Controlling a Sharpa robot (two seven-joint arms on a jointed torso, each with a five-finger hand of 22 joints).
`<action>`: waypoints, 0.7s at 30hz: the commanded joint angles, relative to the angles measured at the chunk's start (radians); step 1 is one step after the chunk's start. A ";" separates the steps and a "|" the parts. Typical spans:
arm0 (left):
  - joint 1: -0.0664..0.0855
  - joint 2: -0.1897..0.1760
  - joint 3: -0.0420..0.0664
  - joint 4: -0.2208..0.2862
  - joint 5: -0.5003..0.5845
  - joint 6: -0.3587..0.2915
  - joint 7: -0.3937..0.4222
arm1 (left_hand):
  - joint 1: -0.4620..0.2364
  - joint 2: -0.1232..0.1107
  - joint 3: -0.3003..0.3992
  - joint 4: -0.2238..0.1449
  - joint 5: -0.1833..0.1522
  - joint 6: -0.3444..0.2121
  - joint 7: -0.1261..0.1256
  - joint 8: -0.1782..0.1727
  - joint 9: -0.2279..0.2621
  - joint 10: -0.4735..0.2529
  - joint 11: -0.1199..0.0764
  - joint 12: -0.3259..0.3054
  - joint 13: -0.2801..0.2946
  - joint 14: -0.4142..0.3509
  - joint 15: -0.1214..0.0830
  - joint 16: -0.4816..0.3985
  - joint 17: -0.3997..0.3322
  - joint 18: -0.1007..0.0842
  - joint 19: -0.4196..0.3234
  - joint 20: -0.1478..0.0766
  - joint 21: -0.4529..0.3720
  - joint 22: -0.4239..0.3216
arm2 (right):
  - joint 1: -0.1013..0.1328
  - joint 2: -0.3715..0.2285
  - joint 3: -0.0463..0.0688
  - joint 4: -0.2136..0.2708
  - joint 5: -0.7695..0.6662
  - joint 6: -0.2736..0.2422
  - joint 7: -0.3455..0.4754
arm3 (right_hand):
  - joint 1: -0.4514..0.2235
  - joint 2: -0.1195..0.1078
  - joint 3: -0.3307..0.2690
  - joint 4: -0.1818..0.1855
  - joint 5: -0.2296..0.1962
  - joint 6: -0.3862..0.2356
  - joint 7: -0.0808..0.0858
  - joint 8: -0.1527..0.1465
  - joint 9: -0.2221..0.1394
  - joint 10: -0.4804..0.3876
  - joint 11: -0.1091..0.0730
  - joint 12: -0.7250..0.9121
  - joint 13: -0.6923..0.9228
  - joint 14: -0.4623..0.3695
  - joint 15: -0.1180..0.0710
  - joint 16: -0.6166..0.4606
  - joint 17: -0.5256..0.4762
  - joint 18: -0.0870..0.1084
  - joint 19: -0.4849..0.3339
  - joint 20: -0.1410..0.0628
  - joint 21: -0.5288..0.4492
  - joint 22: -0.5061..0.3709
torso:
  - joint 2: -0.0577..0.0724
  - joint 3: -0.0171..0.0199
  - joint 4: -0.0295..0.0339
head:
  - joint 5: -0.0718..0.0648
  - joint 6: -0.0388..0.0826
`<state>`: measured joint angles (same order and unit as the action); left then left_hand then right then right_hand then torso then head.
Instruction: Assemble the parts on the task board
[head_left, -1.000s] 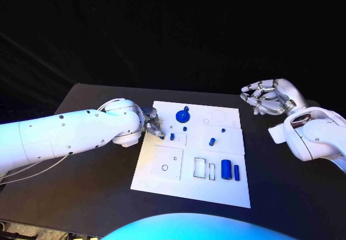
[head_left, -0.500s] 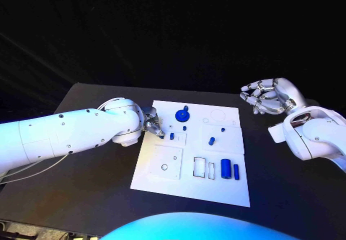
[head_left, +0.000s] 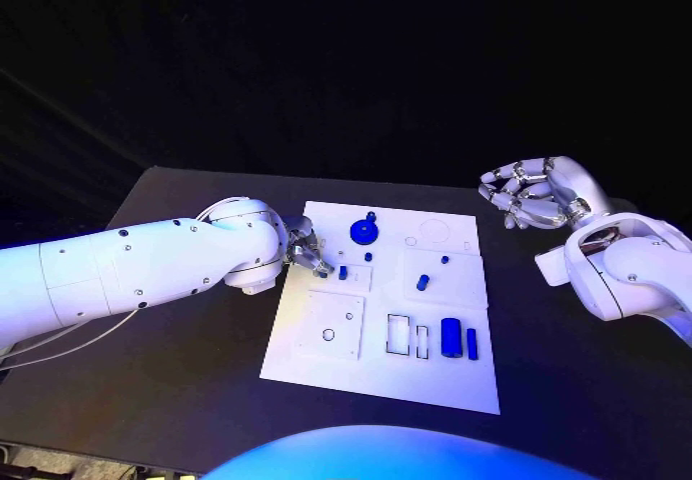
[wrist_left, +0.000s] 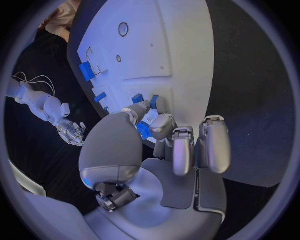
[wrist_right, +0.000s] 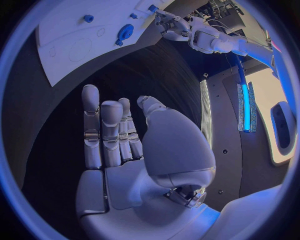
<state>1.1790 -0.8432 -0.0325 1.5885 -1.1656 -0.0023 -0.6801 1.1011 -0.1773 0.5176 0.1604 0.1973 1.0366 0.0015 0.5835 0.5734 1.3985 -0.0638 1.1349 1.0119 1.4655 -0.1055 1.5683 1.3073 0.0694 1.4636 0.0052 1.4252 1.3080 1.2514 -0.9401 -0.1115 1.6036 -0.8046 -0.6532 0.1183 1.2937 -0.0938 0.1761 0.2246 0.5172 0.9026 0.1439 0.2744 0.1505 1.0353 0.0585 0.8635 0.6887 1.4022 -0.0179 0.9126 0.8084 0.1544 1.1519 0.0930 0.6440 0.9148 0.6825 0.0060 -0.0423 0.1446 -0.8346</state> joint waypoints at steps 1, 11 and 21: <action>-0.001 0.003 0.000 -0.001 0.013 0.023 -0.006 | -0.002 0.012 -0.025 0.007 -0.005 0.006 0.005 -0.004 -0.003 0.000 0.005 0.004 0.002 0.105 -0.004 0.002 0.263 -0.015 0.004 -0.003 0.007 0.011 | -0.001 0.000 0.000 0.001 0.000 0.008 0.009 | -0.012 -0.001 0.000 0.006 0.003 -0.005 0.001 0.007 0.001 -0.007 0.000 0.005 -0.002 0.009 0.002 -0.007 0.000 0.020 0.008 -0.001 -0.005 -0.001 | 0.000 0.0007 0.0010 | -0.001 -0.002; -0.001 0.008 0.000 -0.009 0.013 0.025 -0.012 | -0.005 0.026 -0.130 0.043 -0.005 0.014 0.006 -0.007 -0.015 0.000 0.005 0.005 0.004 0.105 -0.003 0.002 0.263 -0.015 0.004 -0.003 0.006 0.012 | -0.001 0.000 0.000 0.001 0.000 0.008 0.010 | -0.014 -0.001 -0.001 0.008 0.003 -0.005 0.001 0.007 0.001 -0.007 0.001 0.006 -0.002 0.009 0.002 -0.007 0.000 0.020 0.008 -0.001 -0.005 -0.001 | -0.001 0.0011 0.0002 | 0.001 -0.001; -0.001 0.003 0.000 -0.008 0.016 0.021 -0.008 | -0.021 0.015 -0.244 0.094 -0.007 0.020 0.008 -0.009 -0.024 0.000 0.006 0.007 0.007 0.105 -0.002 0.002 0.263 -0.015 0.005 -0.002 0.006 0.014 | -0.001 -0.003 0.000 0.002 0.001 0.008 0.009 | -0.014 -0.001 -0.001 0.008 0.003 -0.005 0.001 0.007 0.001 -0.007 0.001 0.006 -0.002 0.009 0.002 -0.007 0.000 0.020 0.008 -0.001 -0.005 -0.001 | 0.000 0.0006 0.0003 | -0.001 0.004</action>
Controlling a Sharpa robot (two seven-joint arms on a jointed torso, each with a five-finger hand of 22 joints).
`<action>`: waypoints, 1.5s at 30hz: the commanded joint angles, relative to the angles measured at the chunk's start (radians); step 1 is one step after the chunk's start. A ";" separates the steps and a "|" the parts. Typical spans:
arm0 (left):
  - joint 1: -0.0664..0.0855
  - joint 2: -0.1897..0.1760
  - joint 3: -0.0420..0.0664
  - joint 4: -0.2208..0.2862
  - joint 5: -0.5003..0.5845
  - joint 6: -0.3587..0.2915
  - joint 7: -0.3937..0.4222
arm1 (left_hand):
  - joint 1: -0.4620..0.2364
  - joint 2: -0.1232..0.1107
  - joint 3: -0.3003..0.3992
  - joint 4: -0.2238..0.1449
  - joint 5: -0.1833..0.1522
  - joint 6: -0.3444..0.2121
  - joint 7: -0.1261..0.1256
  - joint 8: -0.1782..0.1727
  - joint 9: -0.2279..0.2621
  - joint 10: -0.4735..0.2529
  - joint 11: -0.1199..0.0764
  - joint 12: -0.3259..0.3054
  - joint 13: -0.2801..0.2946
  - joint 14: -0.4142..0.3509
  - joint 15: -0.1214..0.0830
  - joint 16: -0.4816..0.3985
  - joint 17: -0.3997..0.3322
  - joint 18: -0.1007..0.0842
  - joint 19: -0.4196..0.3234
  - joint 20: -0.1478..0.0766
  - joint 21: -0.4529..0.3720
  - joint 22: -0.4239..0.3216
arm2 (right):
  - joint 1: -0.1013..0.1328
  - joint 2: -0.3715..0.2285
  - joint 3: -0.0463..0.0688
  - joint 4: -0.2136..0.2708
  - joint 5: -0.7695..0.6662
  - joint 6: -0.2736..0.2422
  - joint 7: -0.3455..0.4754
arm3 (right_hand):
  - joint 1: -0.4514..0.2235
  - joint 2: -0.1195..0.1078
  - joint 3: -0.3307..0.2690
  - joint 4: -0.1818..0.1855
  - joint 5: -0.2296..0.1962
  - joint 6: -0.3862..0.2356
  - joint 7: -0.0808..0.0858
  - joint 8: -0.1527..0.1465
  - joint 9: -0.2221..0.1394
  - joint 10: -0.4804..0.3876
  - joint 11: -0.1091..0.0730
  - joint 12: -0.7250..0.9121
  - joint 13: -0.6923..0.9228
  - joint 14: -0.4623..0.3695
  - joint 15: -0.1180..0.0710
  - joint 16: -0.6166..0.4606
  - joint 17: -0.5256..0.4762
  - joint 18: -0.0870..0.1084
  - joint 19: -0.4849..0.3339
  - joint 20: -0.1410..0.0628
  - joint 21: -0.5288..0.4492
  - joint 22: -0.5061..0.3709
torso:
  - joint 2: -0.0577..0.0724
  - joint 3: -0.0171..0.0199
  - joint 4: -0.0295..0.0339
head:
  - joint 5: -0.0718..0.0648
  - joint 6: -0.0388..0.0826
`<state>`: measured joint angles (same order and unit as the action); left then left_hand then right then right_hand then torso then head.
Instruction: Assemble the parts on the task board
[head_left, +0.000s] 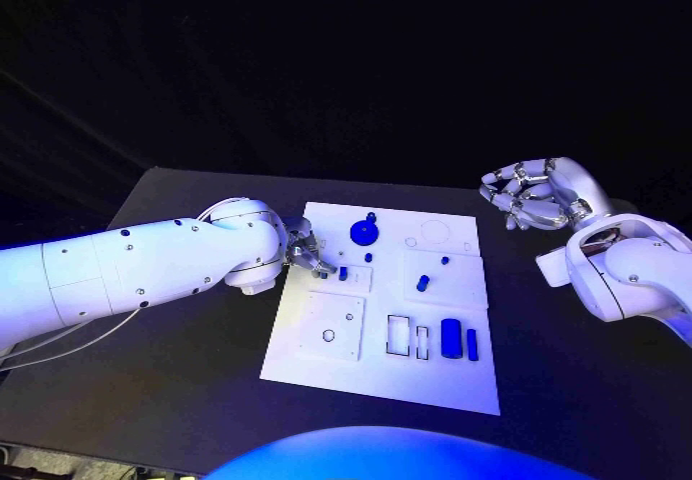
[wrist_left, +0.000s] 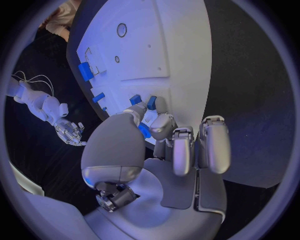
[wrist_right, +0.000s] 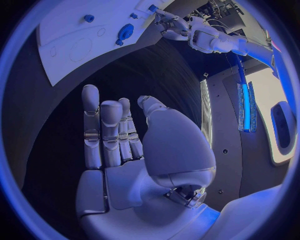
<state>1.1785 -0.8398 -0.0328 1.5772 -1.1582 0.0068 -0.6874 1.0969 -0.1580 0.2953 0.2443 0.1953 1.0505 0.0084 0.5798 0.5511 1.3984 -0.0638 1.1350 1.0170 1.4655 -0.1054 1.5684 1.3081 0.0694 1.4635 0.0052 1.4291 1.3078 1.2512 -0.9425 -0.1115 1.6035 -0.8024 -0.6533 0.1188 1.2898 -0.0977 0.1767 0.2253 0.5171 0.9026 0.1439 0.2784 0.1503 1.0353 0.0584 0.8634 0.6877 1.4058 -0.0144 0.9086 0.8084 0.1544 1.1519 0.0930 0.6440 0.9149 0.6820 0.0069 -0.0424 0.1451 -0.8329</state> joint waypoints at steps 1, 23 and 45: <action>-0.001 -0.001 0.000 0.004 0.009 0.010 0.000 | -0.019 -0.006 -0.037 0.017 -0.005 0.007 0.000 -0.005 -0.003 0.000 0.006 0.007 0.002 0.105 -0.002 0.002 0.263 -0.015 0.005 -0.002 0.003 0.014 | -0.001 0.000 0.000 0.002 -0.002 0.008 0.009 | -0.010 0.003 -0.001 0.007 0.003 -0.005 0.001 0.003 0.001 -0.007 0.001 0.006 -0.001 0.005 -0.002 -0.003 0.000 0.020 0.008 -0.001 -0.005 -0.001 | 0.000 -0.0002 0.0004 | -0.002 0.003; 0.003 -0.028 0.021 0.025 0.116 -0.112 0.091 | -0.025 0.074 -0.213 0.048 0.001 -0.050 0.015 0.000 -0.009 -0.078 0.018 -0.096 -0.133 0.100 0.005 -0.008 0.244 0.001 -0.028 0.000 -0.045 -0.058 | -0.004 0.004 0.000 -0.005 0.001 0.005 0.009 | -0.009 0.003 -0.001 0.008 0.007 -0.007 0.000 0.004 0.001 -0.008 0.000 0.008 -0.001 0.006 -0.002 -0.003 0.002 0.021 0.009 -0.001 -0.008 -0.003 | 0.000 -0.0006 -0.0001 | -0.009 0.018; 0.014 0.050 0.014 0.002 -0.112 -0.299 0.528 | 0.399 -0.015 -0.073 0.039 0.005 -0.201 0.125 -0.153 -0.203 -0.433 0.129 -0.548 -0.597 -0.196 0.105 -0.467 -0.375 0.116 -0.348 0.084 -0.616 -0.731 | -0.007 -0.008 -0.002 -0.003 0.007 0.011 0.006 | -0.005 0.003 0.001 0.005 0.012 -0.008 0.000 0.005 0.001 -0.011 -0.001 0.008 -0.002 0.004 -0.002 -0.011 -0.004 0.022 0.005 -0.001 -0.020 -0.010 | 0.000 -0.0001 -0.0004 | -0.037 0.042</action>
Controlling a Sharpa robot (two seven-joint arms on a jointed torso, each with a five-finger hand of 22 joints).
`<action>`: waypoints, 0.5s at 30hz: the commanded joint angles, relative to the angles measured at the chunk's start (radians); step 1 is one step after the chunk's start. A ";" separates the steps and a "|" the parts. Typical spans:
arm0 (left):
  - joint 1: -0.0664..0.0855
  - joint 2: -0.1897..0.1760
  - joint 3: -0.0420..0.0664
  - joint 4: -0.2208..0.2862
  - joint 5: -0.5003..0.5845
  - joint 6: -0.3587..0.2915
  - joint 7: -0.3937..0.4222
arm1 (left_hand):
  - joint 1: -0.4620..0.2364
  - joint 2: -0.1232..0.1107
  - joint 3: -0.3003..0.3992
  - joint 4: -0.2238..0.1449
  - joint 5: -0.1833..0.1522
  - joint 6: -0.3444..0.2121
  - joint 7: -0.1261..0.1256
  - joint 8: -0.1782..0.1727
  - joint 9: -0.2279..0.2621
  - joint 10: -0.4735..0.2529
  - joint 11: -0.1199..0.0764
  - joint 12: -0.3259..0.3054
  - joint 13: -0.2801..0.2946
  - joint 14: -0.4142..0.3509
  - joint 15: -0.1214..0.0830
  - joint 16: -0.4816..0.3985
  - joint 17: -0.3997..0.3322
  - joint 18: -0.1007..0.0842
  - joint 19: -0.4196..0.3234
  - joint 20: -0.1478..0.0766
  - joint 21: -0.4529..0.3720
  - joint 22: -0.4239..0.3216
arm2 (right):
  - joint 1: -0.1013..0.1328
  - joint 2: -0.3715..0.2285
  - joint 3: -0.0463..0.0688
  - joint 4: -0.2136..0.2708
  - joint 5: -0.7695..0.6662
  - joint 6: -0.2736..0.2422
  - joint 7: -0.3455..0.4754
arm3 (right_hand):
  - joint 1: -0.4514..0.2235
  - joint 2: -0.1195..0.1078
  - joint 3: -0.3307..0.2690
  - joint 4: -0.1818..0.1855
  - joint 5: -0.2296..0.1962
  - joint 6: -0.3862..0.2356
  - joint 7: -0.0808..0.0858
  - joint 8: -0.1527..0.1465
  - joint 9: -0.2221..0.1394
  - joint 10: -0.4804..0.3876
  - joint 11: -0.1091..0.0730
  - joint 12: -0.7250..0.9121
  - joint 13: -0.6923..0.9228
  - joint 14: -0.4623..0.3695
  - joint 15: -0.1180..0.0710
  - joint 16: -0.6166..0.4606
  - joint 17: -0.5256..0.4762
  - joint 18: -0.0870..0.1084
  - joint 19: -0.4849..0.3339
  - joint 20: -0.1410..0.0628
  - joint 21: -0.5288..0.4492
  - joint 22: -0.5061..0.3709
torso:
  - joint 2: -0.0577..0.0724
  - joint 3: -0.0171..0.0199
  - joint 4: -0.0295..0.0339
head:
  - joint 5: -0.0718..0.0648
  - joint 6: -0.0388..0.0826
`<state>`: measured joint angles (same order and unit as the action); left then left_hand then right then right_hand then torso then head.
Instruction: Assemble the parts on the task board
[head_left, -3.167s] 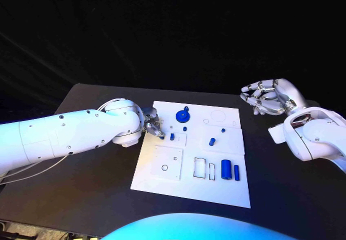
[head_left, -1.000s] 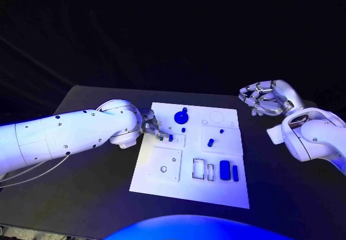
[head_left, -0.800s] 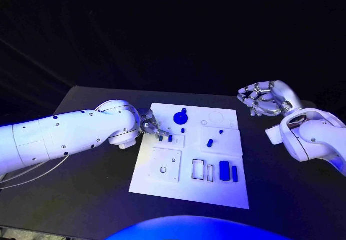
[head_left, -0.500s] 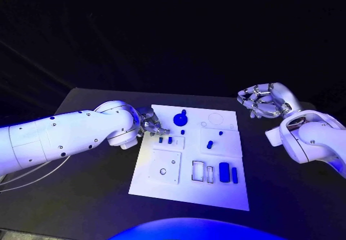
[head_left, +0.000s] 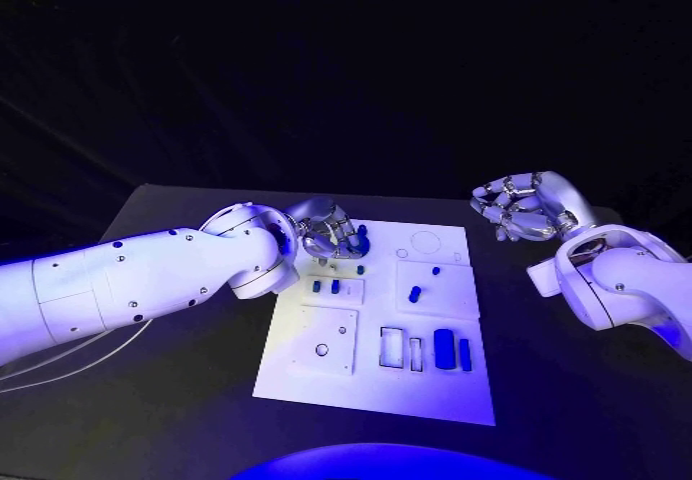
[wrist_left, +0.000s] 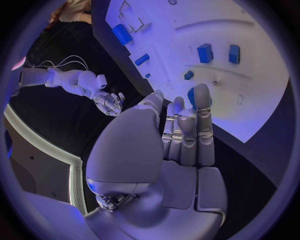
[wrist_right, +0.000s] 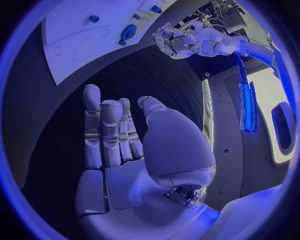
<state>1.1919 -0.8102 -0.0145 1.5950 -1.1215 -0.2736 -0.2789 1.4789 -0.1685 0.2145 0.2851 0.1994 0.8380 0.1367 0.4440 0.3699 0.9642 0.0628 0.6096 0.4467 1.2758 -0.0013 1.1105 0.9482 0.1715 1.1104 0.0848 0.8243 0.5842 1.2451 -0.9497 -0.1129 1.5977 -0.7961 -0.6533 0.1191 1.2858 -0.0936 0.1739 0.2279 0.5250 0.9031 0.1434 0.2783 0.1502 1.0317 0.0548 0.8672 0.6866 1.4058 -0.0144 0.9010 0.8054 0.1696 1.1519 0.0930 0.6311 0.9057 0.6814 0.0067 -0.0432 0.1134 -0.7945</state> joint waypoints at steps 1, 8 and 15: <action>0.001 0.029 -0.006 -0.022 -0.175 -0.012 0.128 | 0.024 -0.008 0.010 -0.003 0.001 0.018 -0.003 -0.026 -0.034 0.002 0.003 -0.032 -0.040 -0.009 0.002 -0.012 -0.022 0.013 0.008 0.005 -0.016 -0.011 | -0.001 -0.002 0.000 0.003 0.001 0.012 0.006 | 0.000 -0.001 0.005 0.002 0.004 -0.009 0.001 0.005 0.001 -0.008 0.003 0.004 -0.001 0.003 -0.002 -0.005 -0.002 0.008 0.004 -0.001 -0.009 -0.003 | 0.001 0.0000 0.0017 | -0.007 0.005; -0.001 0.077 -0.013 -0.063 -0.337 0.036 0.144 | 0.055 -0.023 0.016 -0.020 0.001 0.022 -0.003 -0.070 -0.082 -0.012 0.007 -0.067 -0.091 0.023 0.001 0.034 0.009 0.012 0.032 0.005 -0.013 -0.010 | -0.001 -0.003 -0.001 0.004 0.007 0.019 0.009 | 0.004 -0.005 0.005 -0.001 0.006 -0.013 0.002 0.005 0.000 -0.014 0.004 0.004 -0.003 -0.001 -0.001 -0.015 -0.009 0.009 -0.003 -0.001 -0.024 -0.012 | 0.002 -0.0004 0.0006 | -0.007 0.008; -0.003 0.104 -0.016 -0.099 -0.414 0.101 0.133 | 0.048 -0.034 0.005 -0.019 0.001 0.039 -0.001 -0.099 -0.118 -0.045 0.019 -0.099 -0.134 0.030 0.010 0.063 0.012 -0.007 0.090 0.011 0.100 0.114 | -0.003 0.002 -0.001 0.008 0.006 0.021 0.008 | 0.004 -0.005 0.005 -0.001 0.006 -0.013 0.003 0.005 0.000 -0.015 0.005 0.003 -0.003 -0.002 -0.001 -0.016 -0.009 0.010 -0.004 0.000 -0.027 -0.014 | 0.003 -0.0012 0.0014 | -0.011 0.008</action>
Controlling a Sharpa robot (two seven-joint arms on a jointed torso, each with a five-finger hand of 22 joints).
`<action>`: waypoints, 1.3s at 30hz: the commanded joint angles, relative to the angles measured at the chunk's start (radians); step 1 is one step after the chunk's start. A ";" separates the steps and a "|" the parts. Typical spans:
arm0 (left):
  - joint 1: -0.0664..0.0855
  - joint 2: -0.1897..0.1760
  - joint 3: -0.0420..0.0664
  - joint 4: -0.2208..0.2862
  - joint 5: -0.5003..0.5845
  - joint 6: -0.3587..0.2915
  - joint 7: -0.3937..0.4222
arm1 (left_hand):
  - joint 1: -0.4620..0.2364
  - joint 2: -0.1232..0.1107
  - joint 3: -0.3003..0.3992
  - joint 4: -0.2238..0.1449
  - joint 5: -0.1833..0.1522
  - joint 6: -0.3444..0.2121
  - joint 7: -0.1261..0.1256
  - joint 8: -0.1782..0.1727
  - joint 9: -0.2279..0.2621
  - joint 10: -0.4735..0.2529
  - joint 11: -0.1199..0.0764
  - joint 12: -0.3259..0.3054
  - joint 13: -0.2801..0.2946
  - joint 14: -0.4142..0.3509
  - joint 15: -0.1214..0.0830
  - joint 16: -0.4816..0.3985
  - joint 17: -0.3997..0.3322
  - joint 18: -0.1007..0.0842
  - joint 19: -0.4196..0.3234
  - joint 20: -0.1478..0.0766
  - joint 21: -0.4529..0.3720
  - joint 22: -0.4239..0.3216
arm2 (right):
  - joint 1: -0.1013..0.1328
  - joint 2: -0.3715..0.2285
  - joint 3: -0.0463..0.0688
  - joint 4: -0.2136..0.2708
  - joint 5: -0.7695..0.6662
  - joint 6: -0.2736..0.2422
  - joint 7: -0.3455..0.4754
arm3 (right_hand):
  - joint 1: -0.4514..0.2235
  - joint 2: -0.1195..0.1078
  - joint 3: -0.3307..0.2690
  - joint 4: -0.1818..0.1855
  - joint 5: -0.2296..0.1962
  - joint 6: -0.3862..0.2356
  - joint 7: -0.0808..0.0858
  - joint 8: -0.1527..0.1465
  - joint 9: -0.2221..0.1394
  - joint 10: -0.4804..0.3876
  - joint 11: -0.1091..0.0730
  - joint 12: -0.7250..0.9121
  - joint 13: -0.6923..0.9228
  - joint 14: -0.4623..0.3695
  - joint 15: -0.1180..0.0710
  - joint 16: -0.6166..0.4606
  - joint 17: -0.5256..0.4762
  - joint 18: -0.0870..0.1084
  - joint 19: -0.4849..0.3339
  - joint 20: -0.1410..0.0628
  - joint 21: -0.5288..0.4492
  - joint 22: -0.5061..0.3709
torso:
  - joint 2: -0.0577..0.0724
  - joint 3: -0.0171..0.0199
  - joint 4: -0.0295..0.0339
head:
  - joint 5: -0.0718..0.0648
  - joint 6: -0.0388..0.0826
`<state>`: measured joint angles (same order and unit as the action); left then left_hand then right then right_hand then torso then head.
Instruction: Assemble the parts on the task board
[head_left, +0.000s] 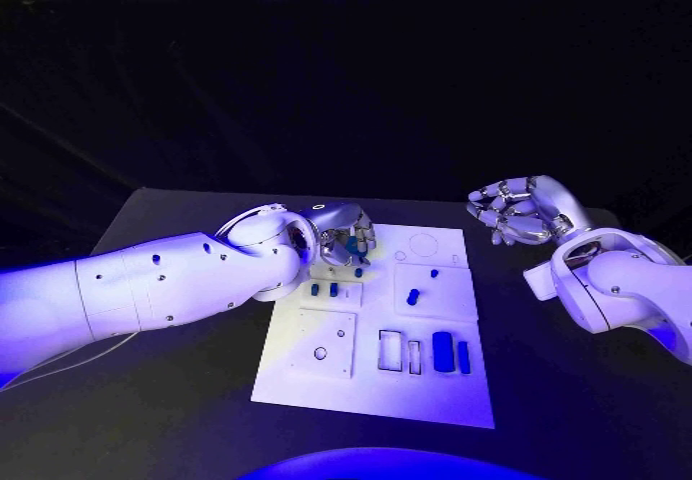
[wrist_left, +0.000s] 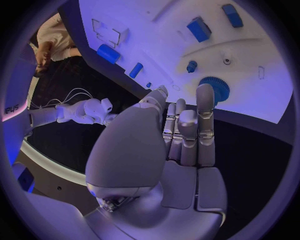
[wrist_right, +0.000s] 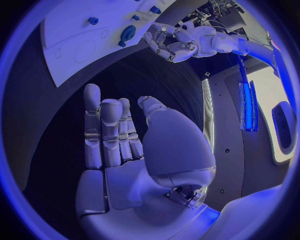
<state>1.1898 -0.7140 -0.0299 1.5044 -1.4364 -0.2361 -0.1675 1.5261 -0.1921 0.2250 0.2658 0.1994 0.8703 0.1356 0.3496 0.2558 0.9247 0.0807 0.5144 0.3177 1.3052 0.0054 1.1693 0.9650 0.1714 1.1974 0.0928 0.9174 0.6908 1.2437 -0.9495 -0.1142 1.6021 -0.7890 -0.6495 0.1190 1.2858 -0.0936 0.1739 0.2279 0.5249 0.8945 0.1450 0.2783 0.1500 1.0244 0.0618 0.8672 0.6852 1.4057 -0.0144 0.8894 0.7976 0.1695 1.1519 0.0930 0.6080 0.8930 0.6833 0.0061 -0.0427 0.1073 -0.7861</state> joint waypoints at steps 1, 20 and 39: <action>-0.002 0.013 0.000 -0.016 -0.105 0.071 0.020 | 0.002 -0.010 -0.005 -0.001 0.001 0.008 0.000 -0.007 -0.007 -0.007 0.002 -0.006 -0.009 0.002 0.004 0.008 -0.003 -0.008 0.006 0.003 0.016 0.019 | -0.002 0.002 0.000 0.004 -0.001 0.017 0.008 | 0.004 -0.005 0.005 -0.001 0.006 -0.005 0.001 0.005 0.000 -0.008 -0.002 0.003 -0.001 -0.002 -0.001 -0.004 -0.002 0.010 -0.004 0.000 -0.005 -0.002 | 0.001 -0.0008 0.0008 | -0.005 -0.001; -0.007 0.057 -0.003 -0.097 -0.147 0.176 -0.009 | 0.007 0.001 0.001 -0.006 0.002 0.047 -0.002 -0.032 -0.041 0.007 0.002 -0.024 -0.057 0.037 0.004 0.072 0.030 -0.026 0.042 0.008 0.127 0.146 | -0.003 0.008 0.000 0.002 -0.004 0.015 0.010 | 0.004 -0.004 0.005 -0.001 0.006 -0.005 0.001 0.005 0.000 -0.009 -0.002 0.003 -0.002 -0.002 -0.001 -0.004 -0.001 0.010 -0.006 0.000 -0.007 -0.003 | 0.000 0.0008 0.0013 | -0.007 -0.009; -0.015 0.078 -0.004 -0.130 -0.113 0.185 0.005 | 0.027 0.016 0.047 -0.015 0.003 0.104 -0.009 -0.064 -0.070 0.073 -0.009 -0.058 -0.108 0.080 -0.006 0.137 0.080 -0.040 0.072 0.002 0.218 0.249 | -0.004 0.013 0.000 0.003 -0.006 0.017 0.009 | 0.009 -0.003 0.008 -0.003 0.008 -0.006 0.002 0.007 0.001 -0.011 -0.002 0.005 -0.002 -0.002 0.000 -0.001 0.005 0.010 -0.005 0.000 -0.007 -0.002 | -0.001 0.0010 0.0008 | -0.009 -0.014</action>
<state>1.1748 -0.6390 -0.0338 1.3746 -1.5622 -0.0708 -0.1711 1.5428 -0.1754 0.2656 0.2507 0.1994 0.9686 0.1266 0.2895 0.1864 0.9925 0.0706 0.4606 0.2113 1.3801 -0.0016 1.3021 1.0440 0.1446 1.2618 0.0964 1.1326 0.9382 1.2409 -0.9375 -0.1144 1.6039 -0.7889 -0.6456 0.1197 1.2859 -0.0936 0.1782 0.2235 0.5288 0.8946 0.1448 0.2783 0.1500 1.0210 0.0584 0.8671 0.6843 1.4057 -0.0144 0.8894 0.8015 0.1695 1.1519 0.0930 0.6081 0.8909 0.6832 0.0066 -0.0419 0.0976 -0.7997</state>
